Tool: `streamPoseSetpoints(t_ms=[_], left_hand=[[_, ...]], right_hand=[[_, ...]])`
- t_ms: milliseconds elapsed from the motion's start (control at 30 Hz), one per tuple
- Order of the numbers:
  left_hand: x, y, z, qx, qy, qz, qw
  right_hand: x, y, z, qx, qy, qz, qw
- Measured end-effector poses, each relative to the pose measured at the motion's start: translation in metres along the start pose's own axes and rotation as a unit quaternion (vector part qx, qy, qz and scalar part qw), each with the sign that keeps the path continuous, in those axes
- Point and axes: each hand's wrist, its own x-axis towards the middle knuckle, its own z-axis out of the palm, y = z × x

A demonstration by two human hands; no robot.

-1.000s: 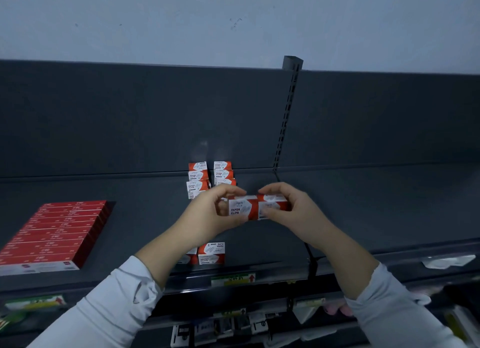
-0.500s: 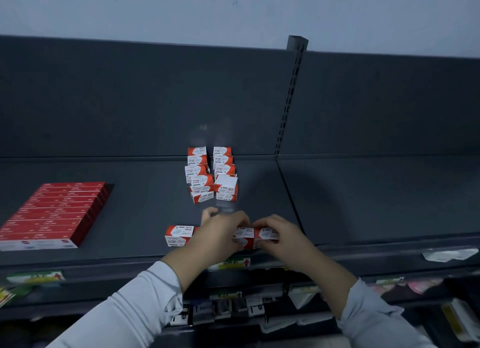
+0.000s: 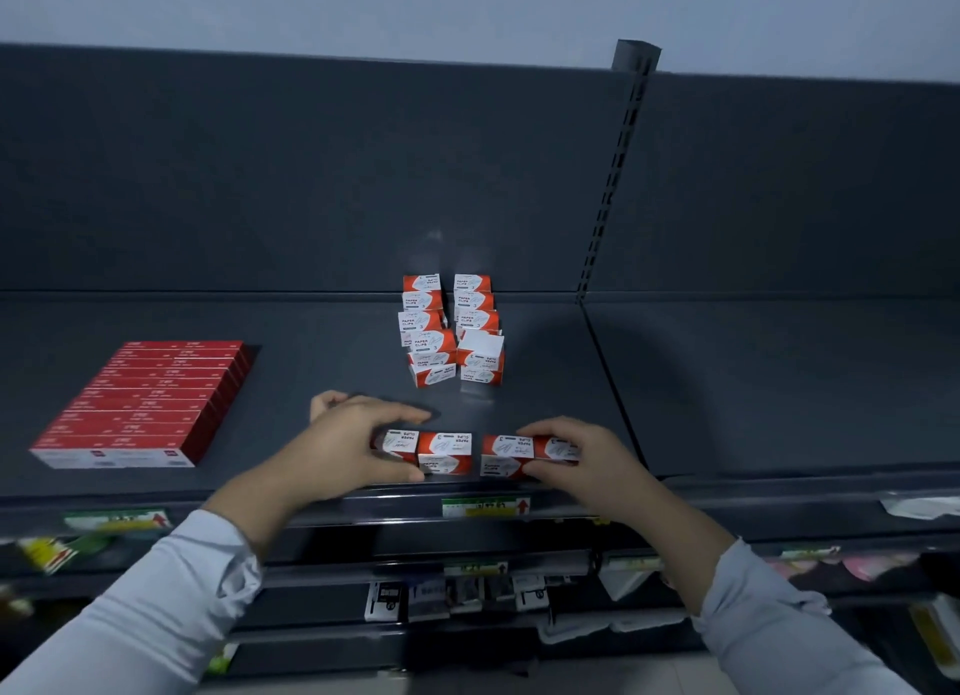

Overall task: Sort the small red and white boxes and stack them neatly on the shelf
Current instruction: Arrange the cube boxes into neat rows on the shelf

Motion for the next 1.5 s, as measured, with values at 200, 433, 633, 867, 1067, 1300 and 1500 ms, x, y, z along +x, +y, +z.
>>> streamPoseSetpoints(t_ms=[200,433,633,867,1067,1300,1500], left_hand=[[0.0,-0.005,0.015,-0.03,-0.003,-0.012,0.999],[0.001,-0.004,0.029,-0.064,0.021,-0.006,0.998],[0.007,0.0,0.03,-0.121,0.011,0.015,0.992],[0.012,-0.002,0.033,-0.107,0.022,0.012,0.994],[0.008,-0.005,0.024,-0.06,0.022,0.002,0.998],[0.009,-0.005,0.02,-0.087,-0.014,0.001,0.996],[0.012,-0.005,0.019,-0.126,-0.036,0.003,0.991]], right_hand=[[0.005,0.001,0.003,0.02,0.002,0.029,0.999],[0.007,-0.003,0.004,0.017,0.007,0.029,0.999],[0.008,-0.005,0.001,0.019,0.005,0.032,0.999],[0.008,-0.004,-0.003,-0.03,-0.011,0.024,0.999],[0.004,0.001,-0.009,-0.027,-0.001,0.028,0.999],[0.009,0.003,-0.013,-0.049,-0.02,0.027,0.998],[0.013,0.005,-0.015,-0.049,-0.032,0.031,0.998]])
